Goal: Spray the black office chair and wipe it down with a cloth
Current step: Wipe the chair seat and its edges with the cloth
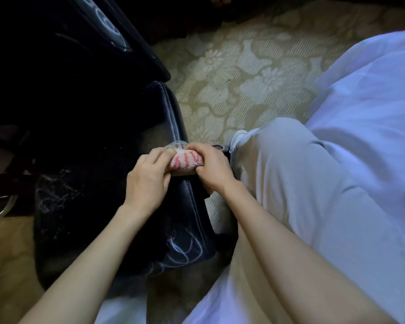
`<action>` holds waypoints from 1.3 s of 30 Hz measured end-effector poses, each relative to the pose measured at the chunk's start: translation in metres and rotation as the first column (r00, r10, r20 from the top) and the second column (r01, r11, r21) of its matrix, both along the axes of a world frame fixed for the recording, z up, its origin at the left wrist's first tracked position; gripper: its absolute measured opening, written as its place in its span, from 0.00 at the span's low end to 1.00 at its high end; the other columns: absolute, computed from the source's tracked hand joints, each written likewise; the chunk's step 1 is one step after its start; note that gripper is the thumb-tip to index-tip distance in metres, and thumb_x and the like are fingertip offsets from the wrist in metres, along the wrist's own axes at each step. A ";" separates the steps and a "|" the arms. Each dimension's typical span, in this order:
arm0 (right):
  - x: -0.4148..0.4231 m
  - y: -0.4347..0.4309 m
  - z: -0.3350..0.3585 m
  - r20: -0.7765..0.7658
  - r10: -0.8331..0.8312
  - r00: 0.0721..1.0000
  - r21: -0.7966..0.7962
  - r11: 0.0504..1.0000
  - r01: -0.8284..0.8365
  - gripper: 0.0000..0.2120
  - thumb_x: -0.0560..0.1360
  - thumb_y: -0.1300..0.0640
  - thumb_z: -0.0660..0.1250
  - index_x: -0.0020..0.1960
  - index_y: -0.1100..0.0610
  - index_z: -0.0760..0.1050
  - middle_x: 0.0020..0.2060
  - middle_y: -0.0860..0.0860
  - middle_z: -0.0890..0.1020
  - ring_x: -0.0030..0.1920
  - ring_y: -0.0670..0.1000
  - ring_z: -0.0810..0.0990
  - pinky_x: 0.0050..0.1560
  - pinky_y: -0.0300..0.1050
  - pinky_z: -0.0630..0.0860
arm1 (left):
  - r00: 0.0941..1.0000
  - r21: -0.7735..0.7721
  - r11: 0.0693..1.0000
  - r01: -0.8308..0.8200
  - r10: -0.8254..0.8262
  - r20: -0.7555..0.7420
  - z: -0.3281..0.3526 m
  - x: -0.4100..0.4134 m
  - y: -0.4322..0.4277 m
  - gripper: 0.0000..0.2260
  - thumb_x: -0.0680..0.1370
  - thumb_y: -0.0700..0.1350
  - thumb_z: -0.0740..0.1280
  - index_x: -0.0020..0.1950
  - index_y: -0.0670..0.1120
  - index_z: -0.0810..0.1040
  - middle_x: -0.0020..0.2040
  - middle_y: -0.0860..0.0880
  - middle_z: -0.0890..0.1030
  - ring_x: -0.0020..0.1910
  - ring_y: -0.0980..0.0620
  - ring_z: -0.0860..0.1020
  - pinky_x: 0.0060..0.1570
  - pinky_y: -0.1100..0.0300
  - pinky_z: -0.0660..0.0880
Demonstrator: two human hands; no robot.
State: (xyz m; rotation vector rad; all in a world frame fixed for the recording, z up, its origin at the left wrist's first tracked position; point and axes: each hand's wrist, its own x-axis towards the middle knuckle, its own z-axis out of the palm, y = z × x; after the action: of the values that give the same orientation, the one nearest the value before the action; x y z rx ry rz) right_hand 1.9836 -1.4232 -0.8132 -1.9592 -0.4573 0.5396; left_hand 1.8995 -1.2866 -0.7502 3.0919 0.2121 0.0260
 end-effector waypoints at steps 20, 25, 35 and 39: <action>-0.180 -0.065 0.003 0.480 0.370 0.795 -0.355 0.911 -0.209 0.16 0.69 0.52 0.65 0.56 0.48 0.76 0.50 0.49 0.77 0.43 0.52 0.75 0.36 0.44 0.76 | 0.992 -0.246 0.964 -0.103 0.117 0.043 -0.025 -0.205 -0.057 0.36 0.55 0.30 0.77 0.59 0.49 0.73 0.60 0.53 0.72 0.55 0.51 0.73 0.38 0.59 0.81; -0.121 -0.030 0.015 0.519 0.218 0.826 -0.285 0.956 -0.074 0.22 0.66 0.56 0.53 0.55 0.50 0.78 0.47 0.51 0.78 0.40 0.54 0.76 0.35 0.45 0.76 | 0.972 -0.255 0.954 -0.158 0.195 0.128 -0.016 -0.137 -0.028 0.32 0.57 0.28 0.74 0.60 0.46 0.78 0.58 0.51 0.79 0.54 0.50 0.76 0.42 0.55 0.81; 0.063 0.067 0.016 0.496 0.267 0.826 -0.274 0.951 -0.142 0.25 0.67 0.64 0.64 0.63 0.49 0.75 0.52 0.53 0.76 0.51 0.59 0.74 0.48 0.53 0.75 | 0.962 -0.174 0.966 -0.190 0.218 0.163 -0.017 0.036 0.065 0.26 0.65 0.32 0.68 0.61 0.49 0.77 0.56 0.53 0.78 0.48 0.45 0.75 0.39 0.51 0.78; 0.140 0.111 0.012 0.558 0.205 0.804 -0.233 0.969 -0.085 0.23 0.67 0.64 0.63 0.61 0.52 0.74 0.52 0.56 0.78 0.51 0.61 0.76 0.46 0.51 0.75 | 0.957 -0.127 0.976 -0.177 0.200 0.209 -0.024 0.117 0.114 0.25 0.67 0.35 0.68 0.63 0.50 0.75 0.58 0.50 0.77 0.51 0.43 0.76 0.45 0.47 0.77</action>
State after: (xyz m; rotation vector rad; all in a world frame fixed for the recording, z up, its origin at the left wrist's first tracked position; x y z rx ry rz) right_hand 2.1231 -1.3121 -0.8010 -2.2845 -0.9782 0.0588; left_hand 2.0165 -1.1723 -0.7745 2.9195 0.4810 0.3504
